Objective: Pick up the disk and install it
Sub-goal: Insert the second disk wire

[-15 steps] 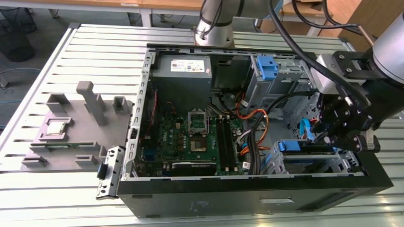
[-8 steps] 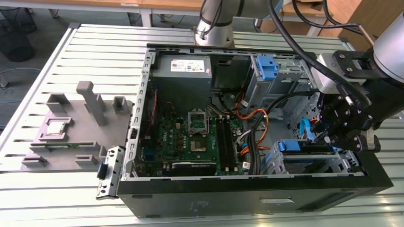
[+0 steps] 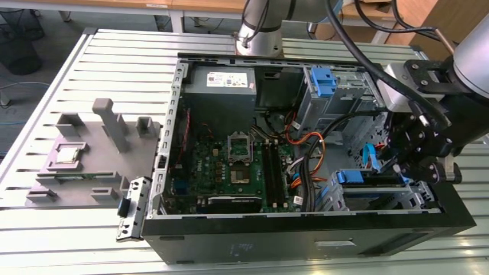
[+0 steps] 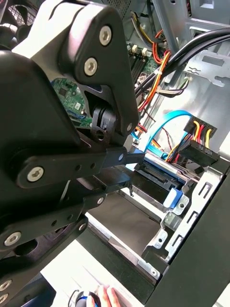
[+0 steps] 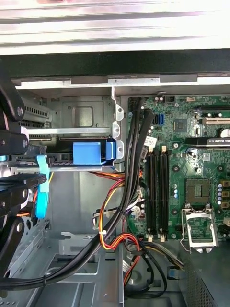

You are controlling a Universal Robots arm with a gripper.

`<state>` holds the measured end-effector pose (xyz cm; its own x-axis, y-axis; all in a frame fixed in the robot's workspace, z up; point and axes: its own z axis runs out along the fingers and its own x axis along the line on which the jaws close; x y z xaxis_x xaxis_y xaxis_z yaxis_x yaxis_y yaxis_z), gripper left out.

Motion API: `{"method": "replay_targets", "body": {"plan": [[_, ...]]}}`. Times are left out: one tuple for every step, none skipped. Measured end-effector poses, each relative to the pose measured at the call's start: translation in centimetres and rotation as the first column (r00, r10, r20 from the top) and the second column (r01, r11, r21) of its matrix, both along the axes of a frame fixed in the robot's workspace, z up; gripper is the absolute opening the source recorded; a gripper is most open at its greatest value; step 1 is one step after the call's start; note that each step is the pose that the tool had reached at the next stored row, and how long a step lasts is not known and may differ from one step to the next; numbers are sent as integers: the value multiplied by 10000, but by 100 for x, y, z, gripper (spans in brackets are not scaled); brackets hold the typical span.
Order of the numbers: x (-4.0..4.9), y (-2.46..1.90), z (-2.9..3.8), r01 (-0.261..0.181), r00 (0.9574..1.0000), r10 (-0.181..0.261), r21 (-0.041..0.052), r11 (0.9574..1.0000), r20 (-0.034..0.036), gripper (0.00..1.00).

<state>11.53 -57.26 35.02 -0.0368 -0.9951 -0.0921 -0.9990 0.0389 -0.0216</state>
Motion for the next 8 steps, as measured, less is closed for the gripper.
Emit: {"method": "replay_targets", "body": {"plan": [[0, 0, 3, 0, 10000, 0, 3, 10000, 0, 29], [0, 0, 5, 0, 10000, 0, 6, 10000, 0, 29], [0, 0, 9, 0, 10000, 0, 9, 10000, 0, 29], [0, 0, 15, 0, 10000, 0, 10, 10000, 0, 29], [0, 0, 26, 0, 10000, 0, 7, 10000, 0, 29], [0, 0, 31, 0, 10000, 0, 11, 10000, 0, 29], [0, 0, 37, 0, 10000, 0, 12, 10000, 0, 29], [0, 0, 42, 0, 10000, 0, 12, 10000, 0, 29]]}}
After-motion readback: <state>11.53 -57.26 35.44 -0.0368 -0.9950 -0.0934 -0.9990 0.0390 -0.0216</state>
